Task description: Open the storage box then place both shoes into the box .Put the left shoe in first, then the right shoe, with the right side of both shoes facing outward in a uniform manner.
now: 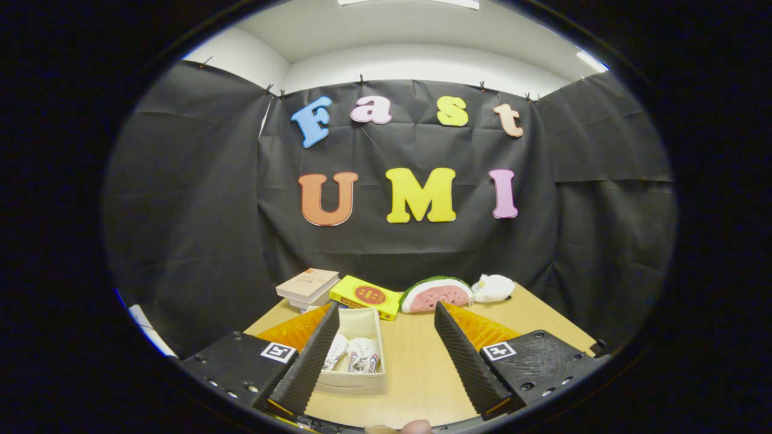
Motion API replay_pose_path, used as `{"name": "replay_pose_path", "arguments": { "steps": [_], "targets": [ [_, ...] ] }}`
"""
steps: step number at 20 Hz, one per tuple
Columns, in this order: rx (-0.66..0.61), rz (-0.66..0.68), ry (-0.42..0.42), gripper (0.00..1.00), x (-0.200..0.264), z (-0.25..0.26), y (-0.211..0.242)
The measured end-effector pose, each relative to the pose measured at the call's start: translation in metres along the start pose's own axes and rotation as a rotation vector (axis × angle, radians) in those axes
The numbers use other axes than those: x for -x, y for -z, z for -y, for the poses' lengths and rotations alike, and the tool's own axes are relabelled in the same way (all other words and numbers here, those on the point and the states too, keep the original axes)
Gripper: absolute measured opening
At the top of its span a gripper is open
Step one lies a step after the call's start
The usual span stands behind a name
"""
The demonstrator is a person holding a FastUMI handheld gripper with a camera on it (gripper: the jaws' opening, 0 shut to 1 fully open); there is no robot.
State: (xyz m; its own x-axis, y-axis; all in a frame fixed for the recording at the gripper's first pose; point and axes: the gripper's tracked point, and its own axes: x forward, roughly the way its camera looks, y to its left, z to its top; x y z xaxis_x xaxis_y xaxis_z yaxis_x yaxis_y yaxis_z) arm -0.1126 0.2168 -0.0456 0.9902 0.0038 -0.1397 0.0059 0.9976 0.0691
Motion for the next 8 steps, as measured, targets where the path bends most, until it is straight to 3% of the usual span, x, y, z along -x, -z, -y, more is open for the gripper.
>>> {"name": "replay_pose_path", "arguments": {
  "steps": [8],
  "targets": [
    [0.025, 0.028, 0.010, 0.96, 0.013, -0.022, -0.013]
  ]
}}
